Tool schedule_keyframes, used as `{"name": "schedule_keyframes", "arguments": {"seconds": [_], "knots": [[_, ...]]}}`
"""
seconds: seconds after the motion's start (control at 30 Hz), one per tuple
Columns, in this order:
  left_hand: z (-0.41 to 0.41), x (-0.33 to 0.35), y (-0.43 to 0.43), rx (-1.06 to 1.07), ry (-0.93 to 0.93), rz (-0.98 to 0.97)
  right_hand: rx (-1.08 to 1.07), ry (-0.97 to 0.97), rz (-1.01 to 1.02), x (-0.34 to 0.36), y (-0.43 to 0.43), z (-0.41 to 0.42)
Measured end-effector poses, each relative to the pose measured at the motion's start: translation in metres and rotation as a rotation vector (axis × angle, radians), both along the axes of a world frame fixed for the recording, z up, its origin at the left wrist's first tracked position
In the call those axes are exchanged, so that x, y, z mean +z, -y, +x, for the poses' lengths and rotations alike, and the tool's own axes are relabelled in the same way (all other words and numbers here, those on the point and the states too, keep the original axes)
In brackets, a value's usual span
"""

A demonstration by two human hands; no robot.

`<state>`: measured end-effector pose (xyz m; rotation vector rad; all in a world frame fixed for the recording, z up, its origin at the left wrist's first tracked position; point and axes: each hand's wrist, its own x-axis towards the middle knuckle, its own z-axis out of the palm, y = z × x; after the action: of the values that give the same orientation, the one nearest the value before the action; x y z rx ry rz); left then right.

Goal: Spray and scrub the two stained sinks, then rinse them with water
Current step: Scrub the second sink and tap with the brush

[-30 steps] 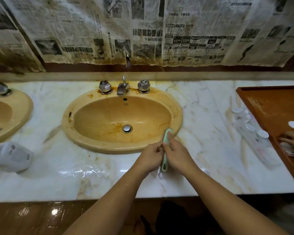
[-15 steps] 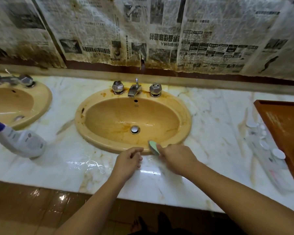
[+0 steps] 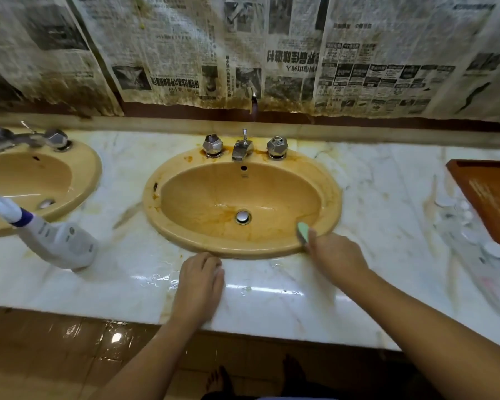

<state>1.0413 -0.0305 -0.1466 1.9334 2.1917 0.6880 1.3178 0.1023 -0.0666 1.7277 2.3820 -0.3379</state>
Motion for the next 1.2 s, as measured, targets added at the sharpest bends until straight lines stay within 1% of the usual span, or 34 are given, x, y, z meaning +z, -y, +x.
{"name": "schedule_keyframes", "arguments": {"seconds": [0.07, 0.1, 0.13, 0.17, 0.2, 0.27, 0.3, 0.33, 0.4, 0.43, 0.47, 0.57, 0.6, 0.63, 0.67, 0.73, 0.77, 0.8, 0.9, 0.97, 1.03, 1.07, 1.1, 1.13, 1.17, 1.2], "knots": [[-0.016, -0.003, 0.004, -0.118, -0.065, 0.019, 0.197, -0.058, -0.016, -0.004, 0.030, -0.033], [-0.024, -0.004, 0.005, -0.157, -0.084, 0.026, 0.286, -0.051, -0.047, -0.008, 0.041, -0.044], [-0.033, -0.004, 0.006, -0.178, -0.095, 0.034, 0.304, -0.013, -0.055, -0.008, 0.043, -0.049], [-0.042, -0.005, 0.006, -0.193, -0.102, 0.041, 0.237, 0.024, -0.050, -0.005, 0.036, -0.047], [-0.052, -0.005, 0.006, -0.211, -0.107, 0.046, 0.121, 0.068, -0.043, -0.003, 0.021, -0.040], [-0.066, -0.007, 0.007, -0.262, -0.109, 0.055, -0.110, 0.079, -0.030, 0.006, 0.007, -0.030], [-0.071, -0.009, 0.008, -0.288, -0.108, 0.064, -0.155, 0.060, -0.022, 0.008, 0.010, -0.037], [-0.073, -0.010, 0.007, -0.306, -0.105, 0.068, -0.134, 0.024, -0.014, 0.008, 0.019, -0.053], [-0.075, -0.009, 0.007, -0.317, -0.093, 0.064, 0.047, -0.072, -0.048, -0.001, 0.043, -0.091], [-0.076, -0.010, 0.007, -0.324, -0.091, 0.058, 0.100, -0.084, -0.066, -0.005, 0.052, -0.101], [-0.077, -0.009, 0.006, -0.336, -0.096, 0.050, 0.090, -0.076, -0.066, -0.007, 0.051, -0.102], [-0.089, -0.007, 0.003, -0.427, -0.127, 0.018, -0.159, -0.035, -0.001, -0.006, 0.026, -0.073], [-0.095, -0.005, 0.001, -0.466, -0.139, 0.005, -0.226, -0.004, 0.034, -0.007, 0.026, -0.070], [-0.100, -0.003, -0.001, -0.500, -0.155, -0.006, -0.248, 0.010, 0.056, -0.009, 0.033, -0.078], [-0.105, -0.001, -0.004, -0.524, -0.169, -0.015, -0.215, -0.007, 0.065, -0.012, 0.043, -0.093], [-0.112, -0.001, -0.008, -0.540, -0.188, -0.023, -0.034, -0.086, 0.049, -0.020, 0.068, -0.126], [-0.114, -0.002, -0.008, -0.538, -0.192, -0.018, 0.030, -0.101, 0.038, -0.022, 0.075, -0.132], [-0.115, -0.003, -0.007, -0.532, -0.191, -0.009, 0.025, -0.085, 0.036, -0.020, 0.072, -0.128], [-0.121, -0.008, 0.004, -0.424, -0.175, 0.007, -0.219, -0.015, 0.052, -0.014, 0.048, -0.089], [-0.126, -0.010, 0.009, -0.304, -0.175, -0.018, -0.291, 0.003, 0.093, -0.013, 0.052, -0.083], [-0.127, -0.009, 0.010, -0.202, -0.178, -0.061, -0.210, -0.075, 0.071, -0.015, 0.065, -0.112], [-0.127, -0.009, 0.010, -0.166, -0.180, -0.081, -0.105, -0.118, 0.049, -0.018, 0.073, -0.128], [-0.126, -0.010, 0.011, -0.131, -0.179, -0.098, 0.001, -0.116, 0.030, -0.023, 0.077, -0.137], [-0.126, -0.010, 0.011, -0.088, -0.169, -0.111, 0.047, -0.091, 0.021, -0.025, 0.074, -0.136], [-0.126, -0.009, 0.011, -0.044, -0.155, -0.124, 0.023, -0.069, 0.026, -0.023, 0.066, -0.127], [-0.127, -0.010, 0.010, -0.008, -0.148, -0.140, -0.043, -0.058, 0.033, -0.021, 0.053, -0.111]]}}
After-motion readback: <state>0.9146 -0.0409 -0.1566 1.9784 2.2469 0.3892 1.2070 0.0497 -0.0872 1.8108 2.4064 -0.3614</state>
